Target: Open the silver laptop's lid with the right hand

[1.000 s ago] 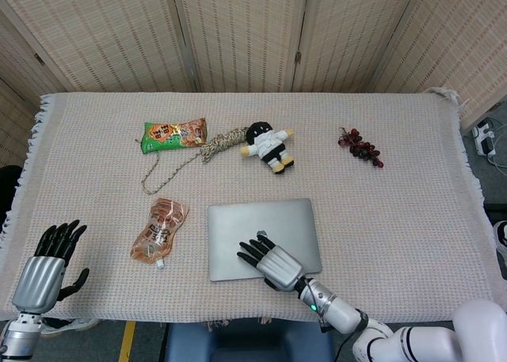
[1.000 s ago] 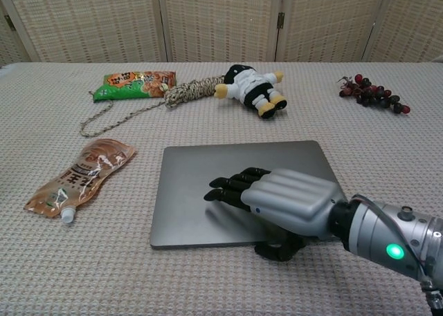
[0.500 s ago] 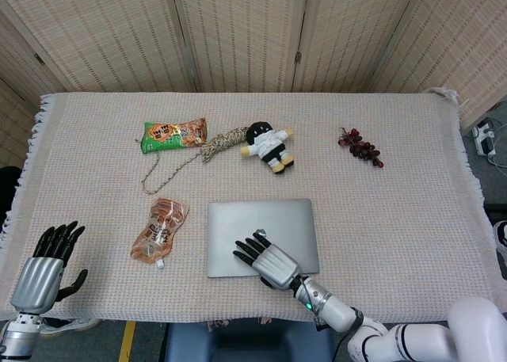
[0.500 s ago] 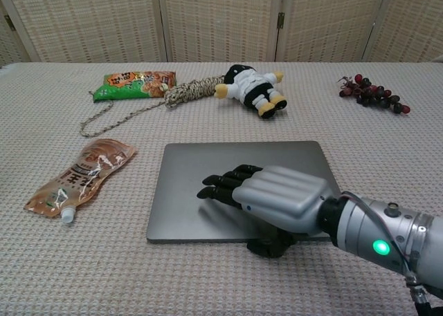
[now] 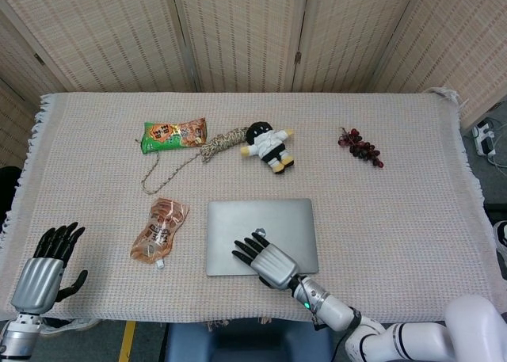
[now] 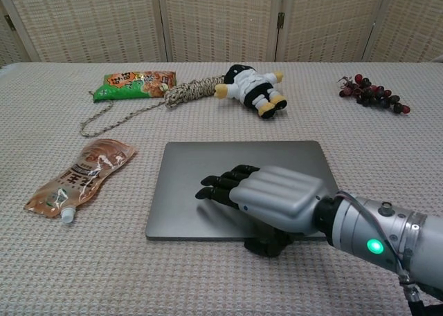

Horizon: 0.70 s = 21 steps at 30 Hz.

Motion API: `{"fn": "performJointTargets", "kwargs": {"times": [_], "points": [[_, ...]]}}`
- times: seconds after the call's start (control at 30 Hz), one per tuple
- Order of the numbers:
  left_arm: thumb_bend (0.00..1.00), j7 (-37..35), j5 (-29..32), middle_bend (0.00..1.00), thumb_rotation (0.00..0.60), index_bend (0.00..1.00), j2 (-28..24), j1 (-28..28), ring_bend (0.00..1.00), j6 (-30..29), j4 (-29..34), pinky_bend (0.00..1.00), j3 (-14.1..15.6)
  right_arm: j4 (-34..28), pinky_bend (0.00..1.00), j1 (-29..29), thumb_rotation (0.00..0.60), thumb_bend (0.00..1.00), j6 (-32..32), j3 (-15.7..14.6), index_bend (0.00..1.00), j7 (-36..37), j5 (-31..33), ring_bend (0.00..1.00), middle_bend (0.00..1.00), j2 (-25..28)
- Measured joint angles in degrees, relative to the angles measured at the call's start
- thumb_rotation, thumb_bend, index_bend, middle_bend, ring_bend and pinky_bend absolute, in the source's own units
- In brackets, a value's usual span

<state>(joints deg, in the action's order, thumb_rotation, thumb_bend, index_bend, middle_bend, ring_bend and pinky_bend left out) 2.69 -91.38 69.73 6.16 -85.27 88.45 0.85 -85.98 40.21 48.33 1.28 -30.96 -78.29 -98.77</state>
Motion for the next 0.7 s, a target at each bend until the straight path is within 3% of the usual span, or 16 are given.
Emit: {"fn": "performJointTargets", "kwargs": {"times": [0.33, 0.7], "points": [[0.41, -0.3, 0.1, 0.06, 0.600, 0.02, 0.1, 0.0, 0.01, 0.2, -0.3, 0.00, 0.0, -0.8, 0.00, 0.4, 0.600, 0.47, 0.5, 0.0, 0.00, -1.2, 1.1, 0.00, 0.00, 0.5], [0.41, -0.9, 0.4, 0.06, 0.600, 0.02, 0.3, 0.1, 0.01, 0.5, -0.8, 0.00, 0.0, -0.5, 0.00, 0.9, 0.600, 0.56, 0.6, 0.0, 0.00, -2.0, 2.1, 0.00, 0.00, 0.2]]}}
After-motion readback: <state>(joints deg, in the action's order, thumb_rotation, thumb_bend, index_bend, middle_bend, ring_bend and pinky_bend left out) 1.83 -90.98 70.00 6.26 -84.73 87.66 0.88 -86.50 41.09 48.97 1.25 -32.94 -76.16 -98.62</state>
